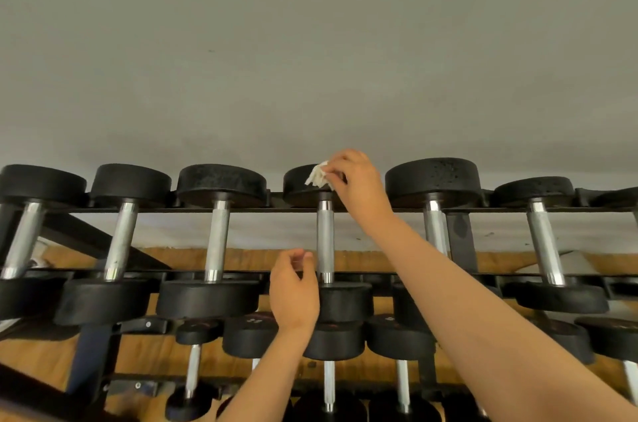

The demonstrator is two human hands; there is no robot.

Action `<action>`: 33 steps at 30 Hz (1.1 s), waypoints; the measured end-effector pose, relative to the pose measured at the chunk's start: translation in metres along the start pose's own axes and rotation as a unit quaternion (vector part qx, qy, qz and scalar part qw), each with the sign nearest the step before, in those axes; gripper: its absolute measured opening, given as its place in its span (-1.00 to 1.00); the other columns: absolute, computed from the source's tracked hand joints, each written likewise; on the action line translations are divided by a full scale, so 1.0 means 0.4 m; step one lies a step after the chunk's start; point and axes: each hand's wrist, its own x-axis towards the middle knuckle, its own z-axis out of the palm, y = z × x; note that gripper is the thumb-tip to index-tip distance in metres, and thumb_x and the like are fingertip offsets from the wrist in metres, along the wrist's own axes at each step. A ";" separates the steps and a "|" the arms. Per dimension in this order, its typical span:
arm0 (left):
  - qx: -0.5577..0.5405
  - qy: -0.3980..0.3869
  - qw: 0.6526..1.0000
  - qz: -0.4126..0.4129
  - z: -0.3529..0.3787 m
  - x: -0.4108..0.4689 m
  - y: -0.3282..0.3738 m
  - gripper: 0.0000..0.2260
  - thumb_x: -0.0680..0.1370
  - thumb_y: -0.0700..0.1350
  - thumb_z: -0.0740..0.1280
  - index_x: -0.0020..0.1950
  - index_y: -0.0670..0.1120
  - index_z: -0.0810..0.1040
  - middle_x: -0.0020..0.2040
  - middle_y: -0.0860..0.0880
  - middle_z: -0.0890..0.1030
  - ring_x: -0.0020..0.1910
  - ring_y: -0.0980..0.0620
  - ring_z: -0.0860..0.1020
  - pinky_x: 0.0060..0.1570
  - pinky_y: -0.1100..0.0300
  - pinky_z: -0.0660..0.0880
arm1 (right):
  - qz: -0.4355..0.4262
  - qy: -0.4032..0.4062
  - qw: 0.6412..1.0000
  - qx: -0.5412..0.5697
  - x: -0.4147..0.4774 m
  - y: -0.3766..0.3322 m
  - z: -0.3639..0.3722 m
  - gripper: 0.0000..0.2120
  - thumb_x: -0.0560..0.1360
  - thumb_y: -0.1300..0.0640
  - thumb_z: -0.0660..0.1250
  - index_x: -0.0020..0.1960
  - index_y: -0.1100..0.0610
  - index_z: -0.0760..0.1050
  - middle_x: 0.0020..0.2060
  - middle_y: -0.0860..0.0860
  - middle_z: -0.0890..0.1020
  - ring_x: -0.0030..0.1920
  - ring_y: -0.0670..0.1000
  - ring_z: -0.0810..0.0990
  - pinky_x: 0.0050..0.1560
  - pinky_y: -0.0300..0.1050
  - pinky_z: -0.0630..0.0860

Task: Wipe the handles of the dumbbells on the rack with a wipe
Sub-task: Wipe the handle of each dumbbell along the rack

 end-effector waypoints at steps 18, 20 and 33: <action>-0.002 0.016 0.998 -0.058 0.004 0.010 0.008 -0.93 0.58 -0.18 0.29 -0.08 -0.07 0.54 -0.18 0.04 0.59 -0.18 0.15 0.53 -0.27 0.38 0.34 | 0.146 0.093 0.976 0.136 -0.086 0.036 0.011 -0.97 0.49 0.21 0.41 -0.07 0.15 0.60 -0.09 -0.05 0.55 -0.07 -0.08 0.56 -0.03 -0.35 0.48; -0.003 0.017 0.998 -0.063 0.006 0.012 0.006 -0.92 0.58 -0.19 0.29 -0.09 -0.08 0.55 -0.19 0.03 0.60 -0.18 0.13 0.54 -0.27 0.37 0.34 | 0.171 0.101 0.968 0.153 -0.077 0.046 0.015 -0.96 0.50 0.20 0.40 -0.06 0.11 0.58 -0.09 -0.07 0.55 -0.09 -0.12 0.55 -0.07 -0.36 0.48; -0.025 0.011 0.997 -0.070 0.004 0.009 0.010 -0.86 0.58 -0.21 0.27 -0.16 -0.07 0.54 -0.19 -0.05 0.63 -0.13 0.02 0.58 -0.19 0.30 0.39 | 0.202 0.161 0.942 0.215 -0.093 0.070 0.026 -0.77 0.54 0.31 0.32 0.14 0.12 0.61 -0.06 -0.07 0.50 -0.12 -0.17 0.51 -0.06 -0.45 0.45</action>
